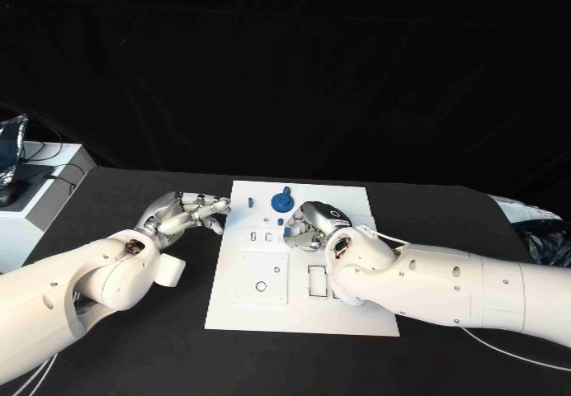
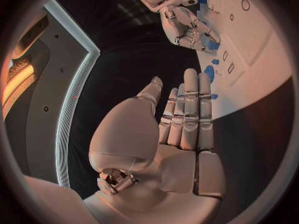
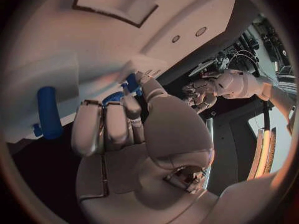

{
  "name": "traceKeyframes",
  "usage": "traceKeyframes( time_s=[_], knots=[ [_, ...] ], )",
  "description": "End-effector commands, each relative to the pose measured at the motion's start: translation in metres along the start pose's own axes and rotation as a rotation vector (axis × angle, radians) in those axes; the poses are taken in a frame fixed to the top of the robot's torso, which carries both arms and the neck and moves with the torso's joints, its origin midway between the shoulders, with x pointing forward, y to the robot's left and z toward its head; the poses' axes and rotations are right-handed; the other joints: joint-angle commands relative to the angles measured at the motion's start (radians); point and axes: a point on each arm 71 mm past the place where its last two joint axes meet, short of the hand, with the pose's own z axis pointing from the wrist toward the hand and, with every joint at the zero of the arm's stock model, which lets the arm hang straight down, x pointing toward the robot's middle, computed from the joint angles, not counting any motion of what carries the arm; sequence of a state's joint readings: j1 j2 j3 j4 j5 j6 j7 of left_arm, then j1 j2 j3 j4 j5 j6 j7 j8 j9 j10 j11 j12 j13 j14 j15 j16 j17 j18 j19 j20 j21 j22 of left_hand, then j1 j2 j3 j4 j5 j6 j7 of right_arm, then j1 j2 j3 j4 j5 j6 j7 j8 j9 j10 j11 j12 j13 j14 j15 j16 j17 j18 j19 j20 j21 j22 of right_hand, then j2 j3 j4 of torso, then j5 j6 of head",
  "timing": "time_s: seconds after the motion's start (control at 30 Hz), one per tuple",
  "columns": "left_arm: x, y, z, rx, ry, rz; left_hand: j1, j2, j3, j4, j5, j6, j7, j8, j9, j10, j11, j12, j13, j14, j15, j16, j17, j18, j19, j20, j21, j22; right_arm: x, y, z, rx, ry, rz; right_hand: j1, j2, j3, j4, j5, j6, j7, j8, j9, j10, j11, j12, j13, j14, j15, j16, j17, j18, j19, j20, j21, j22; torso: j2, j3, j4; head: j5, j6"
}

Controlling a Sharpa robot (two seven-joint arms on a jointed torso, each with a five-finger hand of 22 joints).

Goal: Assemble the parts on the task board

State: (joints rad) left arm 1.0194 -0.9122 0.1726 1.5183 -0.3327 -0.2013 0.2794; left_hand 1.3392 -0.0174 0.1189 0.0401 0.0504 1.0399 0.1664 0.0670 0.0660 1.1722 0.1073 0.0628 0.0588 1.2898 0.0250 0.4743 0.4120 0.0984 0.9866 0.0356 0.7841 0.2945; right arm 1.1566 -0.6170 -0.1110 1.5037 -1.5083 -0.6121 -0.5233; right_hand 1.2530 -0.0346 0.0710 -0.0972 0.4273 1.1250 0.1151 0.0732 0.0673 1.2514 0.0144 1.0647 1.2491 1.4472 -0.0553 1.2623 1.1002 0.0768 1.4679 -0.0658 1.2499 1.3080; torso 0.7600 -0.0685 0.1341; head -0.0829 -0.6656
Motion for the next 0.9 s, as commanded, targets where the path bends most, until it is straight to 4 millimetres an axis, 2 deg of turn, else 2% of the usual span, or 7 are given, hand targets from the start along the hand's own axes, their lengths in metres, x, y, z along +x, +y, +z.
traceKeyframes(
  time_s=[0.03, 0.4, 0.63, 0.9],
  knots=[
    [0.0024, -0.0006, 0.0005, 0.005, 0.02, -0.004, -0.005, 0.002, 0.003, 0.001, 0.001, -0.005, 0.003, -0.003, -0.001, -0.004, 0.0, -0.003, 0.001, -0.005, 0.003, 0.005, -0.001, 0.015, -0.007, -0.001, 0.004, -0.001, 0.0024, 0.0003, -0.0002, -0.003, 0.018, -0.021, 0.008, -0.013, -0.001, 0.016, -0.005, -0.012, 0.004, -0.004, -0.001, -0.011, 0.002, -0.007, -0.004, 0.002, 0.003, -0.005, -0.002, -0.01, 0.044, 0.0, -0.006, 0.176, -0.001, 0.0001, -0.0006, 0.0, 0.0],
    [0.0023, 0.0003, 0.0005, 0.003, 0.019, -0.004, -0.005, 0.003, -0.001, 0.002, 0.001, -0.007, 0.003, -0.003, -0.001, -0.006, 0.0, -0.003, 0.001, -0.006, 0.003, 0.004, -0.002, 0.015, -0.008, 0.0, 0.004, -0.004, 0.0026, -0.0003, 0.0003, -0.008, 0.018, -0.019, 0.026, -0.048, -0.005, 0.061, -0.017, -0.058, 0.02, -0.006, -0.002, -0.036, 0.013, -0.024, -0.032, 0.0, 0.011, -0.006, -0.006, -0.006, 0.042, 0.009, -0.011, 0.175, -0.001, 0.0, -0.0003, -0.002, -0.001],
    [0.0022, 0.0007, 0.0005, 0.002, 0.019, -0.005, -0.005, 0.003, -0.002, 0.002, 0.001, -0.009, 0.004, -0.003, -0.001, -0.007, 0.001, -0.003, 0.001, -0.006, 0.003, 0.004, -0.002, 0.015, -0.008, 0.0, 0.004, -0.005, 0.0014, -0.0005, 0.0002, -0.013, 0.004, -0.01, 0.034, -0.058, -0.01, 0.072, -0.025, -0.1, 0.032, -0.006, -0.001, -0.067, 0.022, -0.056, -0.071, -0.002, 0.018, -0.008, -0.007, -0.004, 0.041, 0.015, -0.015, 0.174, 0.0, -0.0002, 0.0, -0.002, -0.002],
    [0.0021, 0.0011, 0.0005, 0.001, 0.018, -0.003, -0.004, 0.003, -0.003, 0.0, 0.0, -0.012, 0.006, -0.003, -0.001, -0.011, 0.002, -0.003, 0.001, -0.006, 0.004, 0.004, -0.002, 0.015, -0.008, 0.0, 0.004, -0.005, -0.0007, -0.0011, -0.0013, -0.02, -0.014, 0.001, 0.042, -0.07, -0.014, 0.09, -0.036, -0.118, 0.037, -0.005, -0.001, -0.088, 0.026, -0.059, -0.111, -0.003, 0.022, -0.012, -0.009, -0.002, 0.04, 0.02, -0.02, 0.173, 0.0, 0.0006, -0.0003, -0.001, -0.001]
  ],
)
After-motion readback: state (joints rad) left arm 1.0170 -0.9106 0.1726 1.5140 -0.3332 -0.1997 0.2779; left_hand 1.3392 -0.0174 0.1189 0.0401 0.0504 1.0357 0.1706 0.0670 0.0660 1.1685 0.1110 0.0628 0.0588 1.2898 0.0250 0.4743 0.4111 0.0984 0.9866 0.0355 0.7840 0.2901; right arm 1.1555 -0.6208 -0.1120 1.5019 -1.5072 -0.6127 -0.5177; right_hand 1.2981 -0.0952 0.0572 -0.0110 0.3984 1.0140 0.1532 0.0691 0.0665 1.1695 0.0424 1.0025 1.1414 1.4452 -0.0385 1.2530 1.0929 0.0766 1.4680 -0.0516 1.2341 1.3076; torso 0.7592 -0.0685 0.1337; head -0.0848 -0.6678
